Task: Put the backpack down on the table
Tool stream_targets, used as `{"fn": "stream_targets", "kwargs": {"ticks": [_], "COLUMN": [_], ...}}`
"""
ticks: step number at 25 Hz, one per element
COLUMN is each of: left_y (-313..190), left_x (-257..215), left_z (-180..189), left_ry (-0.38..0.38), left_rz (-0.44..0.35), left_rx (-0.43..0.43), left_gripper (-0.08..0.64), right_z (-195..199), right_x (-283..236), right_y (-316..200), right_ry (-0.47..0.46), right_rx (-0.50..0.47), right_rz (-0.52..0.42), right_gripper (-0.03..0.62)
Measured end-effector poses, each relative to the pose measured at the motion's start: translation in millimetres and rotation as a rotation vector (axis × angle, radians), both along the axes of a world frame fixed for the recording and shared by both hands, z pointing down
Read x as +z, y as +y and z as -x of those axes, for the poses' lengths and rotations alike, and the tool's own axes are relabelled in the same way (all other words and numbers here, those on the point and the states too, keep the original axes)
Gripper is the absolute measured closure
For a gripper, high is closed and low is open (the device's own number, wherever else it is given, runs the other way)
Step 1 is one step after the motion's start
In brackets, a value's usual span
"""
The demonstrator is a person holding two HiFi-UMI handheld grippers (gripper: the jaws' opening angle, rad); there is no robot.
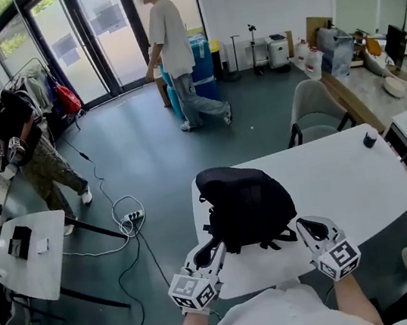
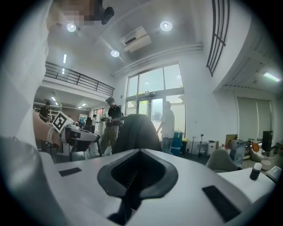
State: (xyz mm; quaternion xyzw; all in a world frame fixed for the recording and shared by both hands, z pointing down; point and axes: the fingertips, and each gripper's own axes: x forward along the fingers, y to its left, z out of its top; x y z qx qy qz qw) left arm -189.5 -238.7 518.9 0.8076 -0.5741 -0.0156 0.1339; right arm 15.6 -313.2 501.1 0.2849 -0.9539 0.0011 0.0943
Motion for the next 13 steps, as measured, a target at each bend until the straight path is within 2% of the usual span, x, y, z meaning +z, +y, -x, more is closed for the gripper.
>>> {"fn": "stream_targets", "kwargs": {"ticks": [13], "left_y": [0.7], "left_x": [-4.3], "left_z": [-2.2], "left_ry": [0.001], "left_rz": [-0.009], "left_rx": [0.004], "left_gripper": [0.457], "right_z": [8.5], "right_x": [-7.8], "right_y": [4.1], "right_ry": [0.021], "right_rx": [-0.025], "right_rz": [-0.026], "right_gripper": [0.577]}}
